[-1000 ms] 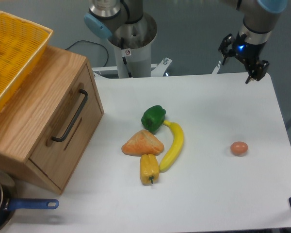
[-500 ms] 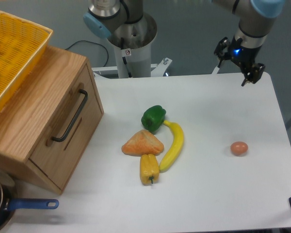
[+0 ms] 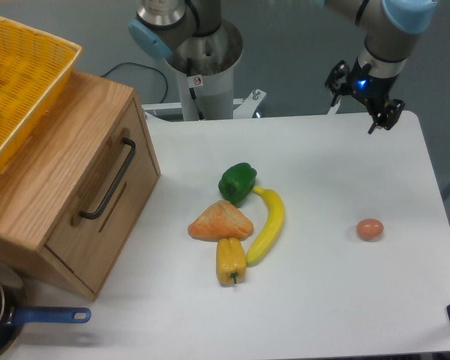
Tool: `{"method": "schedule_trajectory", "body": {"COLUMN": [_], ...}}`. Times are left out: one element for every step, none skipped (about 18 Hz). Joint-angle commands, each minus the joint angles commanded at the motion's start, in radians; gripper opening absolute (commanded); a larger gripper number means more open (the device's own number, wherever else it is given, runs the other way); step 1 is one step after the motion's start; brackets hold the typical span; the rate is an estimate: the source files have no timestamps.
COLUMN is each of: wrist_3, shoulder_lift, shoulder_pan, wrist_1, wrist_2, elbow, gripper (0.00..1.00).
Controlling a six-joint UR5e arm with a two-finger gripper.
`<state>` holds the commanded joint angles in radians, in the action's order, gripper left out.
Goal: Slide open the top drawer
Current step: 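Move the gripper across the table toward the wooden drawer's black handle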
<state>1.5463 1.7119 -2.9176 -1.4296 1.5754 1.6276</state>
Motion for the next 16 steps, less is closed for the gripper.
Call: {"method": "schedule_trajectory", "body": {"wrist_3": [-0.032, -0.07, -0.106, -0.142, -0.178, -0.216, -0.248, -0.274, -0.284, -0.284, -0.284, -0.284, -0.284, -0.285, -0.288, -0.314], "shoulder_lift": [0.0, 0.002, 0.003, 0.008, 0.012, 0.018, 0.035, 0.041, 0.041, 0.041, 0.038, 0.032, 0.029, 0.025, 0.009, 0.0], "shoulder_pan": [0.003, 0.009, 0.02, 0.034, 0.053, 0.078, 0.099, 0.116, 0.13, 0.136, 0.14, 0.144, 0.155, 0.161, 0.163, 0.164], "wrist_1": [-0.002, -0.008, -0.009, -0.009, -0.012, -0.017, -0.017, -0.017, -0.015, -0.015, -0.015, -0.015, -0.014, -0.014, -0.014, -0.014], "wrist_2": [-0.002, -0.006, -0.006, -0.006, -0.006, -0.006, -0.003, -0.002, 0.0, -0.006, -0.009, -0.017, -0.032, -0.05, -0.069, -0.084], "elbow": [0.002, 0.003, 0.003, 0.003, 0.005, 0.005, 0.003, 0.002, 0.002, 0.002, 0.002, 0.002, 0.002, 0.002, 0.002, 0.002], "gripper": [1.0, 1.0, 1.0, 1.0, 1.0, 1.0, 1.0, 1.0, 1.0, 1.0, 1.0, 1.0, 1.0, 1.0, 1.0, 1.0]}}
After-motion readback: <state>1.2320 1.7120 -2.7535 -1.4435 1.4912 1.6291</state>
